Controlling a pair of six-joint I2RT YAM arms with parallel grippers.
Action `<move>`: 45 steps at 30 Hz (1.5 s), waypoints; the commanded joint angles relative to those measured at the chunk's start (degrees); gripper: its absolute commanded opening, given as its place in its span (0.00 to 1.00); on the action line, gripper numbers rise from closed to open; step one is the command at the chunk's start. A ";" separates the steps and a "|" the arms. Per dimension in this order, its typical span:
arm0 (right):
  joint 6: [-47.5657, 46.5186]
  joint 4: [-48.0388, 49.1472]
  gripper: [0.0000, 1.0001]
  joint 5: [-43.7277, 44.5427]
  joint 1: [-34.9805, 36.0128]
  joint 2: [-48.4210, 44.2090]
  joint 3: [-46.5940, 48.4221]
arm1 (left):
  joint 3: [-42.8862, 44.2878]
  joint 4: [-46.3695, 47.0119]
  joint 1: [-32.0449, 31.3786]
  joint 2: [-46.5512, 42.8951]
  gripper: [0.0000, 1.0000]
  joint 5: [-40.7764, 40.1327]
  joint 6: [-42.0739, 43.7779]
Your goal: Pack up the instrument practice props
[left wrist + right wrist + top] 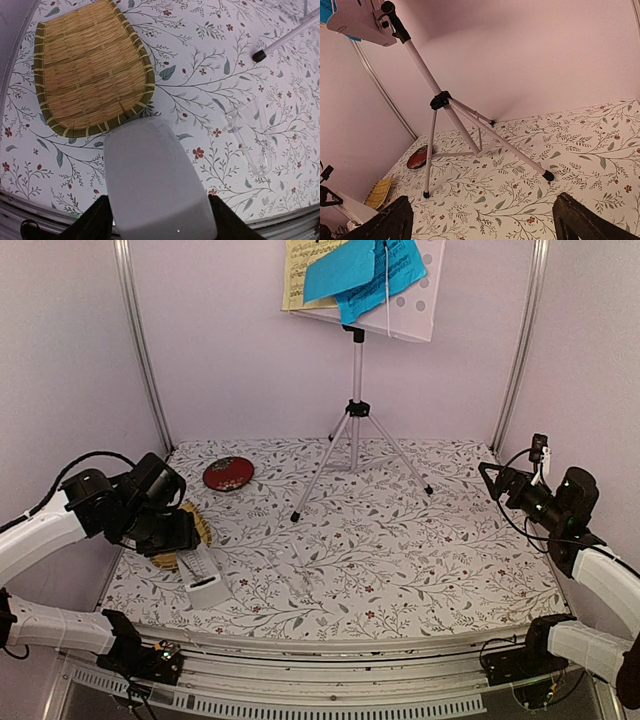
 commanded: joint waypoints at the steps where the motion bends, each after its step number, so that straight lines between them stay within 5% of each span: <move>1: -0.52 1.17 0.99 0.61 -0.13 -0.71 -0.89 | -1.66 1.80 -0.67 -0.15 0.65 -2.07 0.04; 15: -2.87 -3.56 1.00 2.97 1.53 0.71 1.26 | -1.94 5.19 -0.66 2.45 0.67 -5.33 4.38; 22: -8.04 -14.49 0.86 15.35 18.55 9.55 9.80 | -1.34 7.45 -0.64 4.70 0.70 -6.39 6.38; 30: -1.00 -14.30 0.84 30.33 44.23 21.03 12.96 | -1.62 9.02 -0.71 4.26 0.83 -6.99 6.69; 38: 2.21 -17.89 0.76 37.15 57.68 38.03 25.59 | -2.10 10.49 -0.58 2.27 0.91 -8.42 5.95; 45: 0.43 -20.61 0.72 38.73 62.36 49.97 35.48 | -2.64 10.94 -0.53 1.80 0.78 -7.94 5.10</move>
